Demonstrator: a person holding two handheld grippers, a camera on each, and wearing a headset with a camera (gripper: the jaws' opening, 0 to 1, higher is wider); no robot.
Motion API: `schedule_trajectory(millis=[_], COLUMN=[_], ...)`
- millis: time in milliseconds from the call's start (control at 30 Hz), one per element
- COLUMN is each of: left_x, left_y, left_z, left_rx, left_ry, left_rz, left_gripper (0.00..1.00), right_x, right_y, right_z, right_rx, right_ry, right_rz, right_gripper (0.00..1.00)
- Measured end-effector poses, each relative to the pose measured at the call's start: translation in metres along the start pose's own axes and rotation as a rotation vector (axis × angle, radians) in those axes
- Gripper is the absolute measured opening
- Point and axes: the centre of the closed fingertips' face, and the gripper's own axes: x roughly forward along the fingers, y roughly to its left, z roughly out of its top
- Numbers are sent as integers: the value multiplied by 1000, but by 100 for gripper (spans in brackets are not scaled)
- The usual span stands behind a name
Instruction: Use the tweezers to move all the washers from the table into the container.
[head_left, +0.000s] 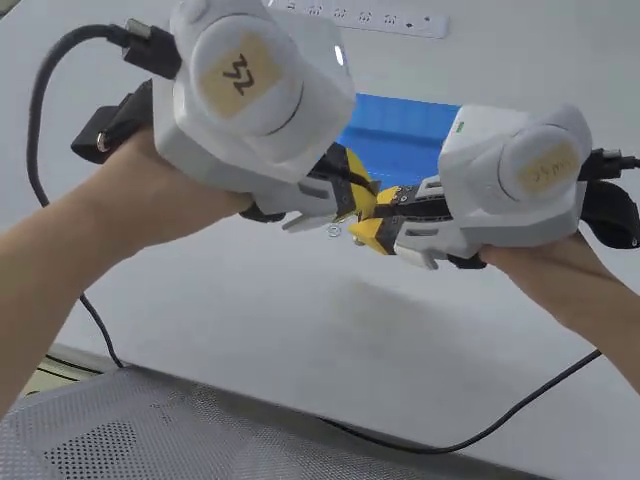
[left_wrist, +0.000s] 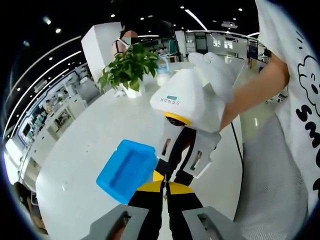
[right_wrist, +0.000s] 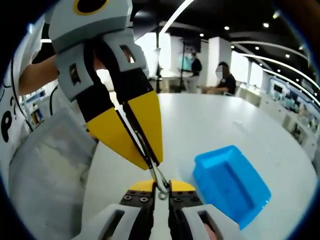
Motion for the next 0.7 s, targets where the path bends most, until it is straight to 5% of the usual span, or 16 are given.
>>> schedule_trajectory(millis=[700], left_x=[2], left_y=[55], left_z=[6], left_rx=[95], left_ry=[8], left_rz=[39], left_gripper=[0], right_x=[14], right_y=[-52], right_z=[28], right_rx=[-60], right_ry=[-35], right_rz=[-46], right_gripper=[6])
